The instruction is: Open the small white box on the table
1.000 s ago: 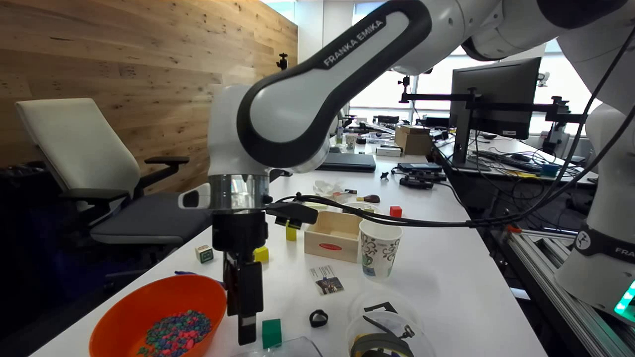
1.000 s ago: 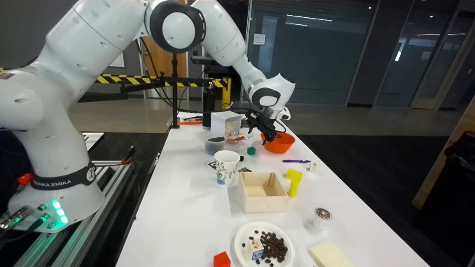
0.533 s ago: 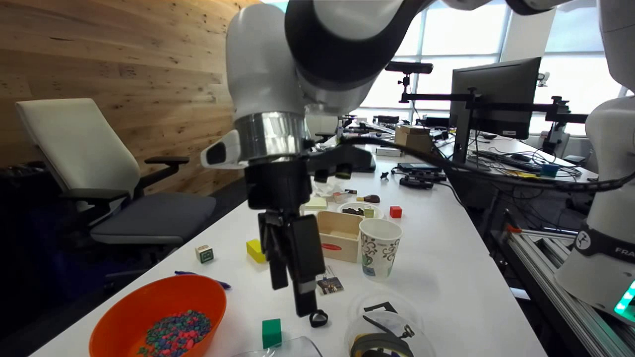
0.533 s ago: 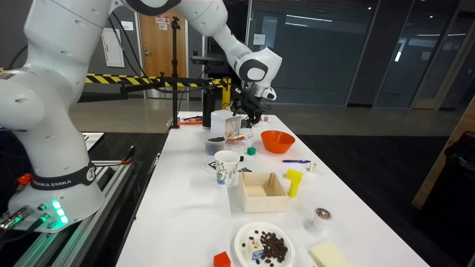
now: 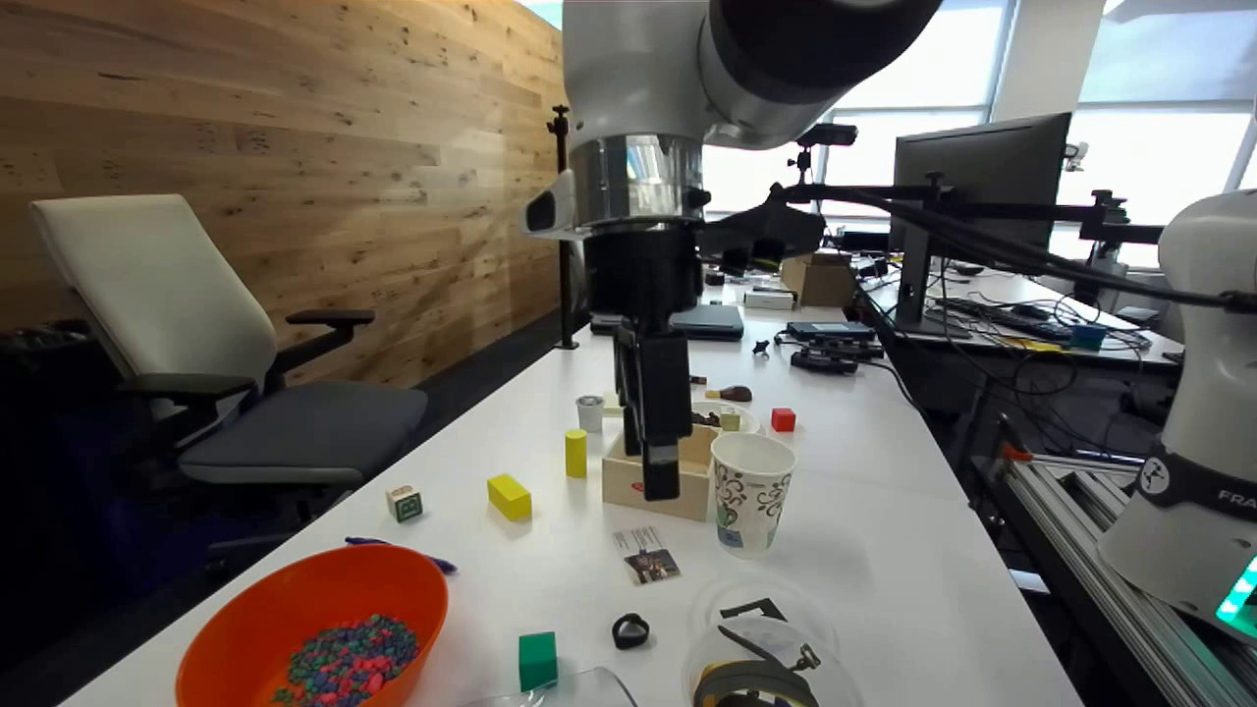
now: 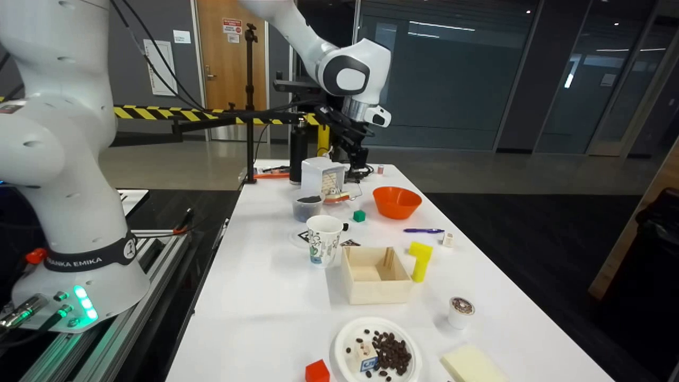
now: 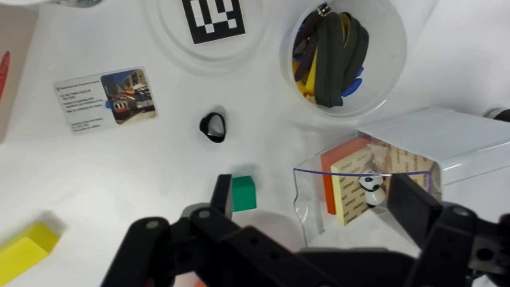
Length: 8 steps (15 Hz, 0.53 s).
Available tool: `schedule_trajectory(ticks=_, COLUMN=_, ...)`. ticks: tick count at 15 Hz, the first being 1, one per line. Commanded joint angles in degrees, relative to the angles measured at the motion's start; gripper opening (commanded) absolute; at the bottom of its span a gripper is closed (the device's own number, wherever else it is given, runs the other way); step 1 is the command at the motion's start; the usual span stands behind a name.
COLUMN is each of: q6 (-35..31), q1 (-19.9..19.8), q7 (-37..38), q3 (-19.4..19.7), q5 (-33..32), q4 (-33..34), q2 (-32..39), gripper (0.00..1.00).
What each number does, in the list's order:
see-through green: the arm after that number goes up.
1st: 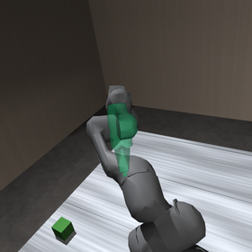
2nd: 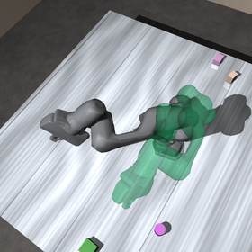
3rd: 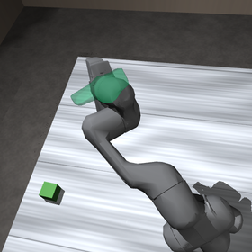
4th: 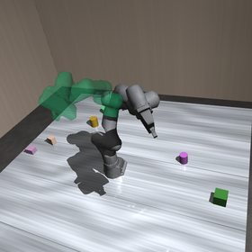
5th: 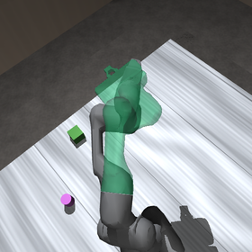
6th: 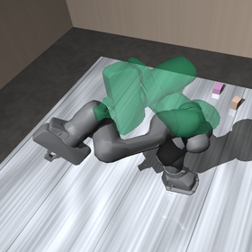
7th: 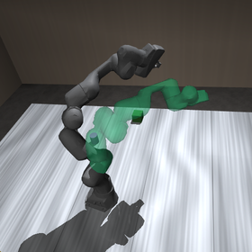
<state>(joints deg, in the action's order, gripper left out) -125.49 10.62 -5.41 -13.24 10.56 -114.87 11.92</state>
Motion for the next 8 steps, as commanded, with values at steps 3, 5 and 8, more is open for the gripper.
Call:
schedule_trajectory(ticks=3, q6=-2.7, q1=0.2, q7=2.2, q3=0.8, q5=-0.5, q4=-3.1, q2=-1.2, gripper=1.0)
schedule_trajectory(ticks=5, q6=-2.8, q1=0.3, q7=2.6, q3=0.8, q5=-0.5, q4=-3.4, q2=-1.3, gripper=1.0)
schedule_trajectory(ticks=8, q6=-2.8, q1=0.3, q7=2.8, q3=0.8, q5=-0.5, q4=-3.4, q2=-1.4, gripper=1.0)
